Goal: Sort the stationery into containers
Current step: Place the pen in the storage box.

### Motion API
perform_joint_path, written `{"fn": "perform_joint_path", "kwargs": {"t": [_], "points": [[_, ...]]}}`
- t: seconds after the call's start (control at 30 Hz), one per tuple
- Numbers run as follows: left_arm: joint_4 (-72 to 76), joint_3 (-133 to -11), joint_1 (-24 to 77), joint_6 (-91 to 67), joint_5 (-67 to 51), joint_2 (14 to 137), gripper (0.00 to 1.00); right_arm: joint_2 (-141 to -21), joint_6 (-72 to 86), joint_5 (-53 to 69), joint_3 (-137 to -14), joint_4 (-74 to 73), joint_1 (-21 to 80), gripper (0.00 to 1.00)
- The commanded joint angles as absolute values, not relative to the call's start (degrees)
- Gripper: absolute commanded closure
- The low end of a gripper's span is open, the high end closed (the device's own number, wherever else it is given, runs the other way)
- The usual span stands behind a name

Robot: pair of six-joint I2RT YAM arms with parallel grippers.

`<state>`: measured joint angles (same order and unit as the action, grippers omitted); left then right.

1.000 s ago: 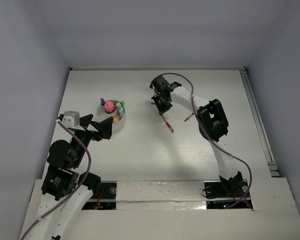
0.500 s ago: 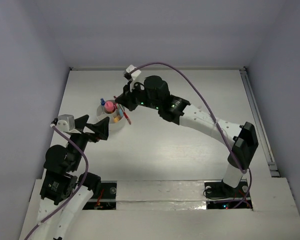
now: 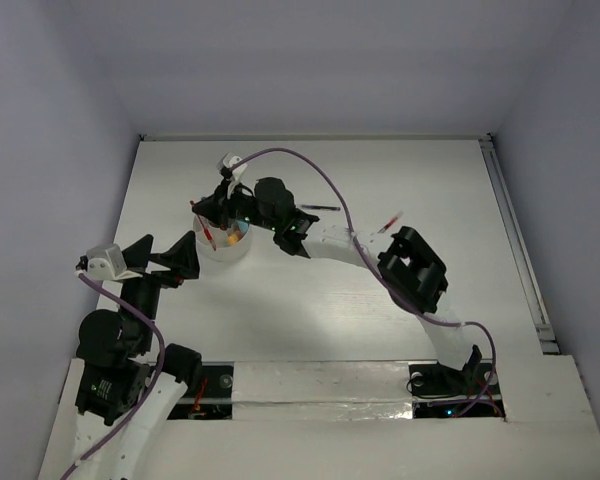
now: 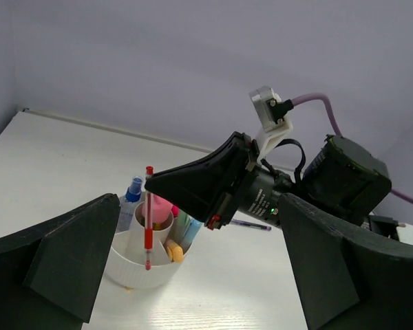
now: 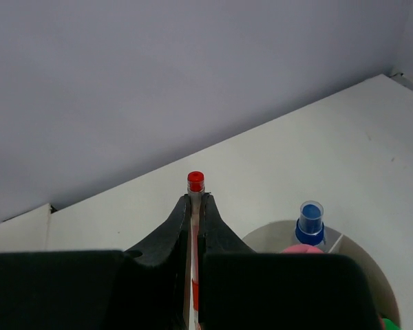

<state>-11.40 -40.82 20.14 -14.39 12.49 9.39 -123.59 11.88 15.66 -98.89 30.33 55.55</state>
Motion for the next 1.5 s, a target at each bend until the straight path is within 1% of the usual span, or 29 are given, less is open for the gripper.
{"fn": "perform_joint_path", "kwargs": {"t": [0.0, 0.2, 0.53, 0.97, 1.47], "points": [[-9.05, -40.78, 19.86, -14.94, 14.77, 9.58, 0.01, -123.92, 11.08, 17.40, -104.58, 41.39, 55.99, 1.00], [-8.61, -40.69, 19.86, -14.68, 13.89, 9.67, 0.01, -126.30, 8.35, 17.40, -103.62, 44.12, 55.99, 1.00], [-8.61, -40.61, 19.86, -14.41, 13.19, 10.02, 0.01, -129.02, 4.40, 16.26, -104.33, 44.65, 55.99, 1.00], [-8.96, -40.61, 19.34, -14.41, 12.74, 10.02, 0.01, -129.64, -1.21, 15.82, -102.40, 44.56, 55.99, 1.00], [-9.14, -40.78, 18.81, -14.50, 12.66, 9.84, 0.01, -129.38, -2.81, 15.38, -98.53, 45.53, 55.99, 1.00]]}}
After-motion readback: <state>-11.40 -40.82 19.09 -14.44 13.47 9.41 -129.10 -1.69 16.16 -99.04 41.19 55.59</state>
